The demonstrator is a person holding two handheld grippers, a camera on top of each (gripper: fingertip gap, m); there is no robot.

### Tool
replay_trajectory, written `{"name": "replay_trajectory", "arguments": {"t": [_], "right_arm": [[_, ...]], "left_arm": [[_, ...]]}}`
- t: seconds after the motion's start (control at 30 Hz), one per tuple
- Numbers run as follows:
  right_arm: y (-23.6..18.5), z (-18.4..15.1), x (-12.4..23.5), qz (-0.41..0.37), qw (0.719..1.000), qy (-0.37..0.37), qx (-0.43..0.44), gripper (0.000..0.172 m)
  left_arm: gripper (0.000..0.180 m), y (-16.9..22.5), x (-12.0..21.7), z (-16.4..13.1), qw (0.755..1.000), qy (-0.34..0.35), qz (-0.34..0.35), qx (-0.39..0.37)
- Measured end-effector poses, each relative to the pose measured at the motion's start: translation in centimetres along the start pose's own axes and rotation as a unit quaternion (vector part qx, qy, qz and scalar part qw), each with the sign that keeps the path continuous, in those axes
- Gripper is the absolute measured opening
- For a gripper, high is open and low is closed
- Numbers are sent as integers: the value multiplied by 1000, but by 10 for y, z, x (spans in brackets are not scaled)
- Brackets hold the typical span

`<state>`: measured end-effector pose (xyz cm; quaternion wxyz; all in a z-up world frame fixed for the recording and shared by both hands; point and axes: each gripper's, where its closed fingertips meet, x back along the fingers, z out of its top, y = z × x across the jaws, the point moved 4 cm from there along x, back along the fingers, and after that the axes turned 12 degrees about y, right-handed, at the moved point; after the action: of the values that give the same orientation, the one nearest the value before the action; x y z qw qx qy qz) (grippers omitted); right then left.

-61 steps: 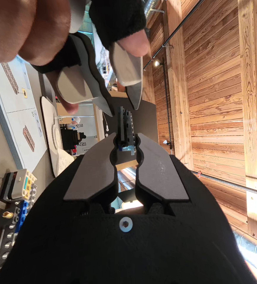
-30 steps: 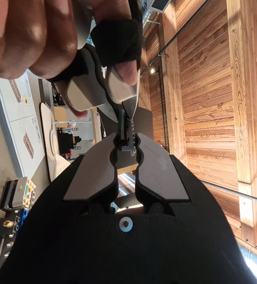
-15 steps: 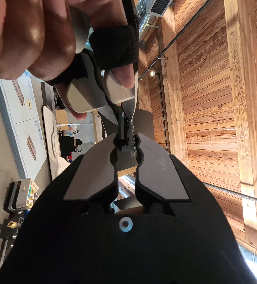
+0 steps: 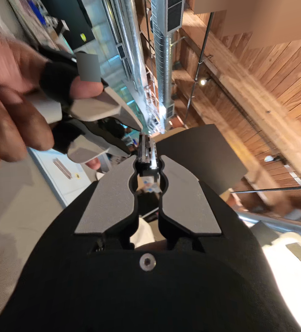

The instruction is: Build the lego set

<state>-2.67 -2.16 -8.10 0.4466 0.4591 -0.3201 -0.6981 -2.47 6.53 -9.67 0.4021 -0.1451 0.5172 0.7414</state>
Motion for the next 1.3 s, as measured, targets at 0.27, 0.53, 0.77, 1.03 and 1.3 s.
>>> {"name": "replay_trajectory", "arguments": {"t": [0.27, 0.53, 0.77, 1.03, 1.3], "right_arm": [[3, -6, 2, 36, 977, 27, -206, 19], [1, -12, 6, 75, 945, 38, -315, 19], [-2, -8, 16, 144, 905, 66, -395, 19], [-19, 5, 22, 224, 873, 84, -425, 19], [-19, 8, 25, 240, 858, 97, -445, 19]], "left_arm": [[39, 0, -1, -6, 1000, -18, -7, 14], [39, 3, 1, 3, 988, -58, 12, -141], [36, 30, 11, -6, 887, -174, -64, -423], [23, 46, 21, -25, 853, -230, -147, -445], [14, 45, 28, -31, 839, -269, -156, -446]]}}
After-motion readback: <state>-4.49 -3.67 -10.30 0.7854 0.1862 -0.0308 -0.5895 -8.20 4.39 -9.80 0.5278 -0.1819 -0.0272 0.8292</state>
